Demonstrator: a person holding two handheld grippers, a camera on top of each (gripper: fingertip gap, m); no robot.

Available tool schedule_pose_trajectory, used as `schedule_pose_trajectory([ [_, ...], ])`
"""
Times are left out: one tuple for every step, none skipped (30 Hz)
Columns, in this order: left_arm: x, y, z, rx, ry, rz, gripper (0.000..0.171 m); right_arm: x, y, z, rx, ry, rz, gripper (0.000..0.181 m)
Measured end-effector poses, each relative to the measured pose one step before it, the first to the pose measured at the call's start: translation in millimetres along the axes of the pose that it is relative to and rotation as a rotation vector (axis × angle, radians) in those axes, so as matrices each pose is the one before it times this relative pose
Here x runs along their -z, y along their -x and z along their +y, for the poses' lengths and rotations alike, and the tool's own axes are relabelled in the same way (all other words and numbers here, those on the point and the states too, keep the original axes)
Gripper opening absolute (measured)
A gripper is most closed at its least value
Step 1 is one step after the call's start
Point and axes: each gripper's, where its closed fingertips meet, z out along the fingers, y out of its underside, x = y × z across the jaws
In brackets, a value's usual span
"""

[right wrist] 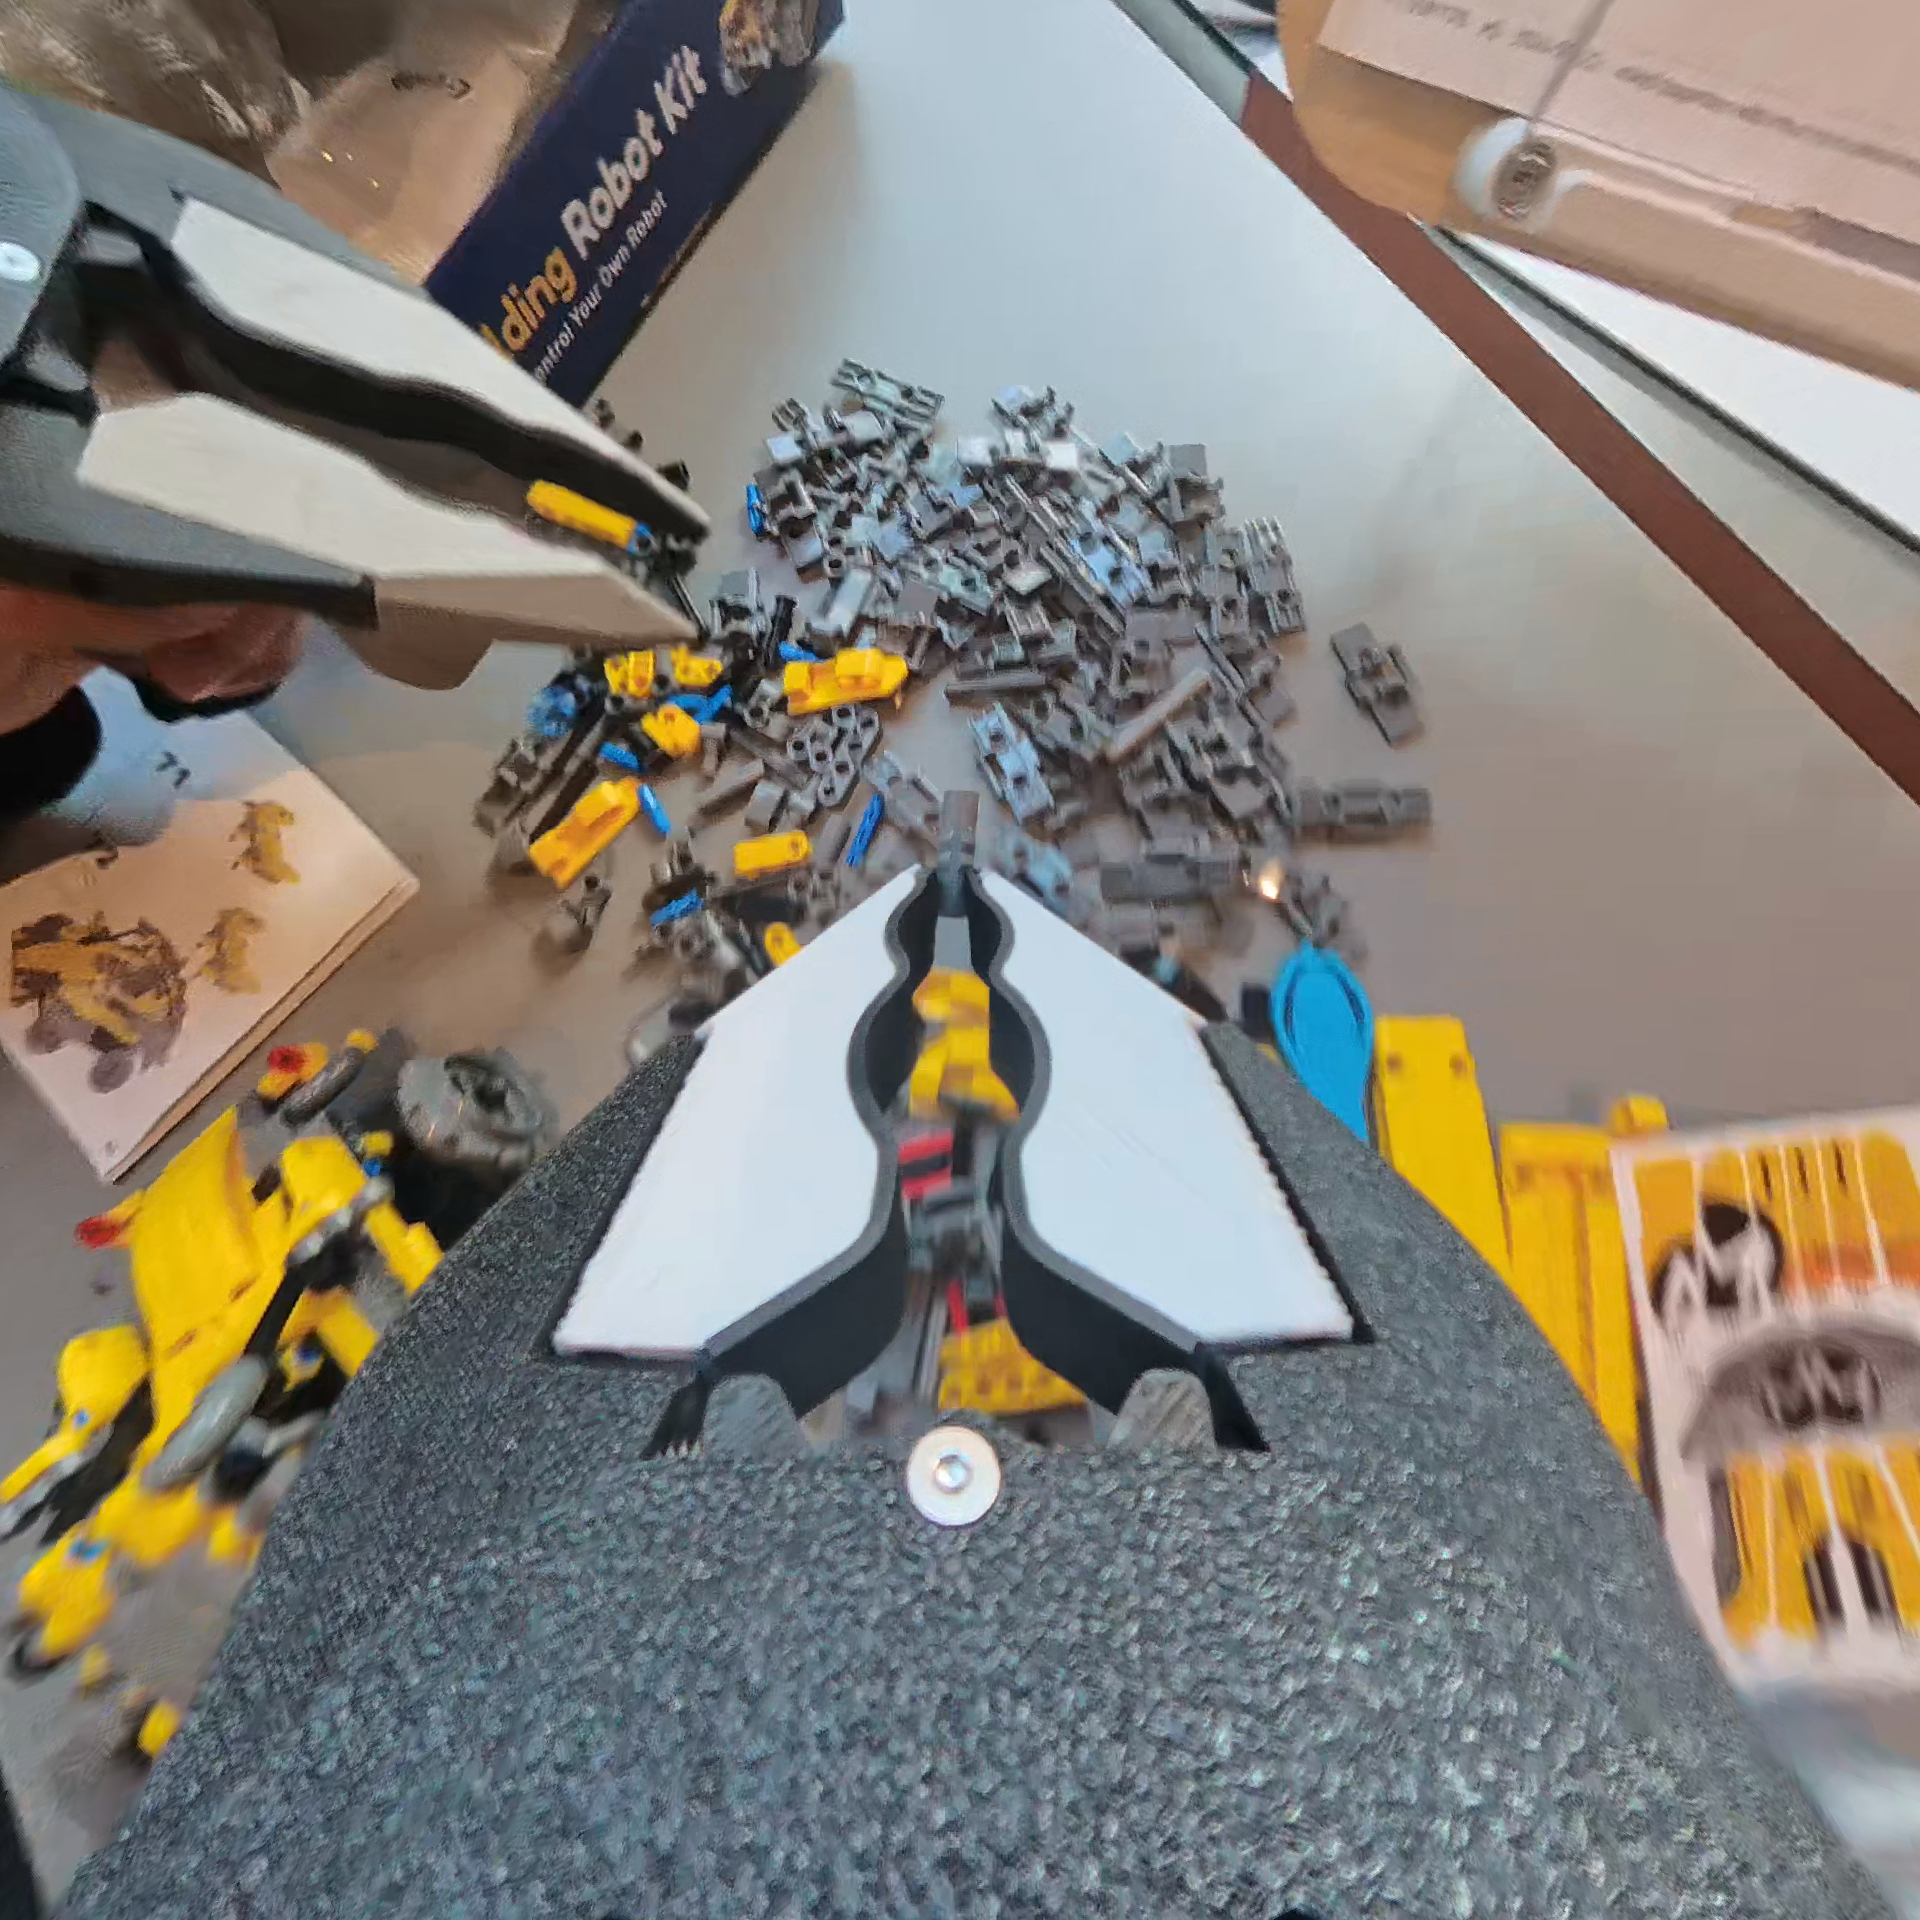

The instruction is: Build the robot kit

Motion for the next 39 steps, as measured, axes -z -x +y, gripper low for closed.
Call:
schedule_pose_trajectory([
  [1.21,-1.57,-1.54,0.0045,-0.00623,0.008,0.023,13.99,-1.26,9.96,-0.0149,0.0044,0.0295,0.003],
  [1.29,-2.03,-1.74,0.0057,-0.0075,0.0111,0.023,14.39,-1.05,12.81,-0.0134,0.0101,0.0297,0.003],
  [1.28,-1.89,-1.7,0.0049,-0.00705,0.0096,0.024,14.79,-0.2,14.42,-0.0165,0.008,0.0246,0.003],
  [1.0,-1.41,-1.46,0.0027,-0.00656,0.0063,0.024,14.65,-0.01,15.0,-0.0233,0.0021,0.0219,0.003],
  [0.75,-1.32,-1.22,0.0006,-0.00548,0.0043,0.023,14.2,0.27,15.99,-0.0286,0.0009,0.0178,0.003],
  [0.37,-0.92,-0.56,-0.0011,-0.00342,0.0027,0.023,13.62,-0.07,16.83,-0.0324,0.0001,0.0185,0.003],
  [0.04,-0.59,-0.04,-0.0024,-0.00073,0.0007,0.023,12.61,-0.18,16.41,-0.0383,-0.0082,0.0181,0.003],
  [-0.16,-0.6,0.44,-0.0033,0.00182,0.0006,0.023,10.94,1.88,16.67,-0.0409,-0.0099,0.0049,0.003],
  [0.0,-0.82,0.19,-0.0032,0.0018,0.0018,0.023,9.28,3.03,17.88,-0.0356,0.0004,-0.0038,0.003],
  [0.36,-1.51,-0.26,-0.0017,-0.00064,0.0046,0.023,7.42,1.53,18.52,-0.0288,0.0077,0.0072,0.003],
  [0.6,-2.21,-0.89,-0.0015,-0.00336,0.007,0.023,5.83,0.88,18.89,-0.0179,0.0151,0.0111,0.003],
  [0.78,-2.4,-1.32,-0.0035,-0.00648,0.0052,0.023,4.23,2.27,17.7,-0.0057,0.017,0.003,0.003],
  [0.6,-2.4,-1.3,-0.0079,-0.0074,0.0031,0.023,2.65,2.27,15.58,-0.0011,0.0125,0.003,0.003],
  [0.32,-1.75,-0.72,-0.0114,-0.00451,-0.001,0.023,1.22,1.21,14.26,-0.0011,0.0171,0.0054,0.003],
  [-0.14,-1.29,0.04,-0.0121,-0.00074,-0.0044,0.023,-0.08,0.5,13.11,0.0002,0.0217,0.007,0.003],
  [-0.52,-1.06,0.76,-0.0126,0.00257,-0.0044,0.023,-0.65,-0.88,11.19,0.003,0.021,0.0155,0.003],
  [-0.78,-0.76,0.94,-0.0124,0.00333,-0.0043,0.023,-0.55,-0.77,8.17,0.0054,0.0147,0.0155,0.003],
  [-0.99,-0.43,0.95,-0.0137,0.00305,-0.0041,0.023,0.06,1.26,5.0,0.0065,0.0044,0.0052,0.003],
  [-1.07,0.68,1.34,-0.0136,0.00503,-0.008,0.022,0.77,2.6,2.96,0.0084,-0.0001,-0.0007,0.003],
  [-1.05,1.72,1.66,-0.0099,0.00673,-0.0119,0.022,1.3,1.99,2.38,0.0115,0.0013,0.0041,0.003],
  [-0.86,1.86,1.34,-0.0052,0.00635,-0.0104,0.021,1.42,0.91,2.22,0.0167,0.0039,0.0101,0.003],
  [-0.4,0.95,0.73,-0.0006,0.00326,-0.0031,0.021,0.9,0.74,2.07,0.0198,0.0041,0.0092,0.003],
  [-0.31,0.13,0.25,0.0034,0.00022,0.0031,0.021,0.09,0.96,2.06,0.0181,0.0064,0.0045,0.003],
  [-0.16,-0.16,0.06,0.005,-0.0003,0.0041,0.021,-0.73,0.22,2.47,0.0132,0.0111,0.0065,0.003],
  [-0.24,-0.16,0.31,0.0023,0.00159,0.0037,0.021,-1.1,-0.41,2.64,0.0104,0.0143,0.0073,0.003],
  [-0.14,0.13,0.37,-0.0001,0.00249,0.0006,0.021,-1.26,0.17,3.2,0.0078,0.0184,0.0021,0.003],
  [0.0,0.26,0.15,-0.0006,0.00037,-0.0009,0.021,-1.17,-0.65,3.35,0.007,0.0221,0.0049,0.003],
  [-0.01,-0.24,-0.07,-0.0002,-0.00058,0.0025,0.021,-0.88,-2.45,2.94,0.008,0.0207,0.0155,0.003],
  [0.21,-0.5,-0.16,0.0011,-0.00055,0.0041,0.021,-0.73,-2.14,1.69,0.007,0.0145,0.0114,0.003],
  [0.11,-0.37,-0.31,0.0018,-0.00131,0.0037,0.021,-0.45,-0.12,-0.16,0.0026,0.0038,-0.0027,0.003],
  [-0.09,-0.36,-0.28,0.0021,-0.00081,0.0033,0.021,-0.51,0.03,-0.93,-0.002,0.0,-0.0053,0.003],
  [-0.09,-0.4,0.02,0.0023,0.00109,0.0038,0.021,-0.47,-0.98,-0.62,-0.0031,0.0026,0.0013,0.003],
  [-0.04,-0.38,0.21,0.0017,0.00151,0.0037,0.021,-0.5,-1.42,-0.5,-0.0005,0.0018,0.0056,0.003],
  [-0.03,-0.23,-0.01,0.0016,0.00021,0.0017,0.021,-0.7,-0.67,-0.92,0.0007,-0.0023,0.004,0.004],
  [0.02,-0.39,-0.01,0.0013,-0.00014,0.0028,0.021,-1.2,-0.01,-0.81,-0.0002,-0.0021,0.0006,0.005],
  [-0.05,-0.7,0.01,0.0004,0.00022,0.0035,0.021,-1.68,0.45,0.25,0.0004,0.0019,-0.0032,0.006],
  [-0.12,-0.5,0.1,-0.0001,0.00042,0.0016,0.021,-0.4,0.92,-1.04,-0.0016,-0.0086,-0.007,0.005],
  [-0.28,-0.35,0.33,-0.001,0.00132,0.0008,0.021,-0.05,-0.59,0.13,-0.0044,-0.0032,0.0,0.006],
  [-0.3,-0.09,0.39,-0.0014,0.00214,-0.0007,0.021,0.35,-0.67,0.0,-0.0069,-0.0059,-0.0006,0.007],
])
